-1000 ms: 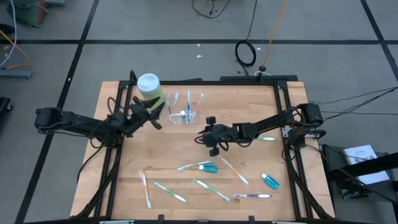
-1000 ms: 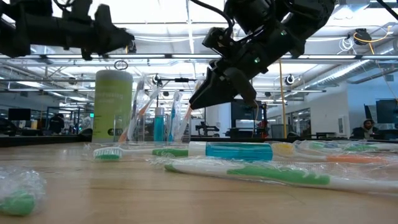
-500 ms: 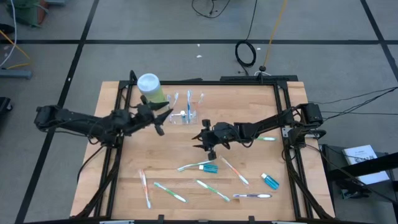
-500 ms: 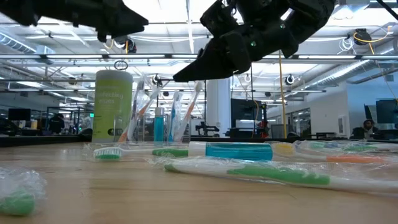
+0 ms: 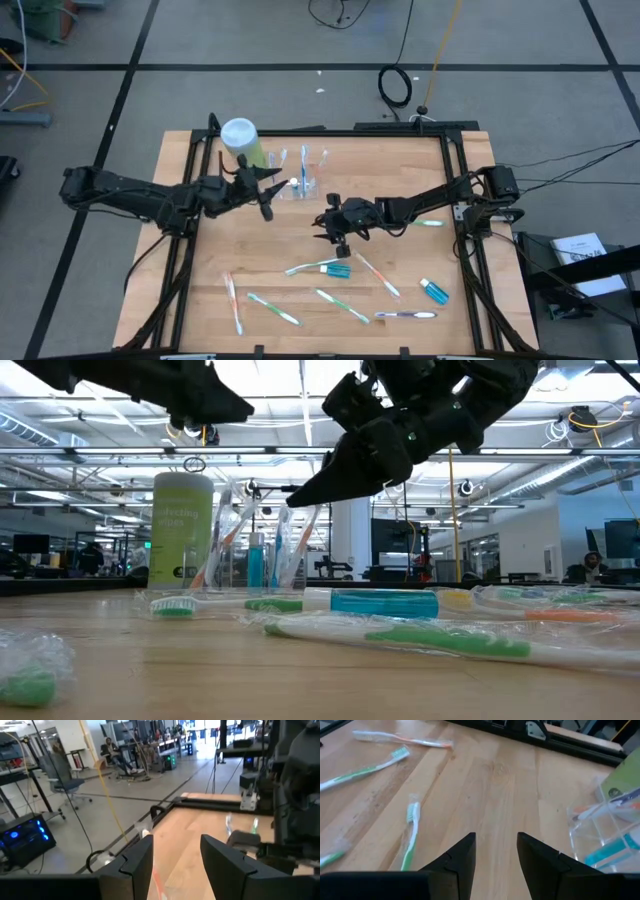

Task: Pick & Place toothbrushing station
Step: Put the blue mouthwash into the transparent organizer

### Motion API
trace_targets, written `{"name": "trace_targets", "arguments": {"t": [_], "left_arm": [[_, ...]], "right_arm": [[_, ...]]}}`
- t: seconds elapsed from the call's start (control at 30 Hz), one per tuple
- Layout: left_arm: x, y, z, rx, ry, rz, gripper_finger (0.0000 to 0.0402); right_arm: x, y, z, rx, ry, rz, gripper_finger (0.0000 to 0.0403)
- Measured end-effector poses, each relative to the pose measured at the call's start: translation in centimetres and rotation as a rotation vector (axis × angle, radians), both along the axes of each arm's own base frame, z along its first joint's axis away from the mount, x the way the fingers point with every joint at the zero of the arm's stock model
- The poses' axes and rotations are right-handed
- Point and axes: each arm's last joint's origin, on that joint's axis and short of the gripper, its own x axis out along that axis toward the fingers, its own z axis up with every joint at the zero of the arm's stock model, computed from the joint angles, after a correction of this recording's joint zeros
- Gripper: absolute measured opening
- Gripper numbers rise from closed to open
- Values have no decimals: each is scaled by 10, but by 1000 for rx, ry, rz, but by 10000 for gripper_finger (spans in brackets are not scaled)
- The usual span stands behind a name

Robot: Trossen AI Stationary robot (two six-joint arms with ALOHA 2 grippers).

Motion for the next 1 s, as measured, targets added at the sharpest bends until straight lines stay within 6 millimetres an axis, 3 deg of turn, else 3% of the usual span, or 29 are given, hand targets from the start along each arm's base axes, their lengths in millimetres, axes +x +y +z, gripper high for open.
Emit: {"name": "trace_targets", "arguments": {"t": [0.23, 0.43, 0.6, 0.73, 1.0], "left_arm": [[9, -3, -10, 18, 59, -97, 170], [12, -10, -11, 11, 61, -346, 170], [13, -17, -13, -94, 51, -464, 170], [22, -31, -26, -136, 92, -551, 170], [55, -54, -56, -95, 77, -626, 170]], "right_arm": [[-2, 5, -3, 19, 34, 2, 134], [-7, 33, -6, 180, 106, 97, 134], [-20, 70, -15, 128, 198, 91, 134], [-36, 89, -28, 79, 225, 56, 134], [-65, 103, -52, 80, 156, -108, 134]]}}
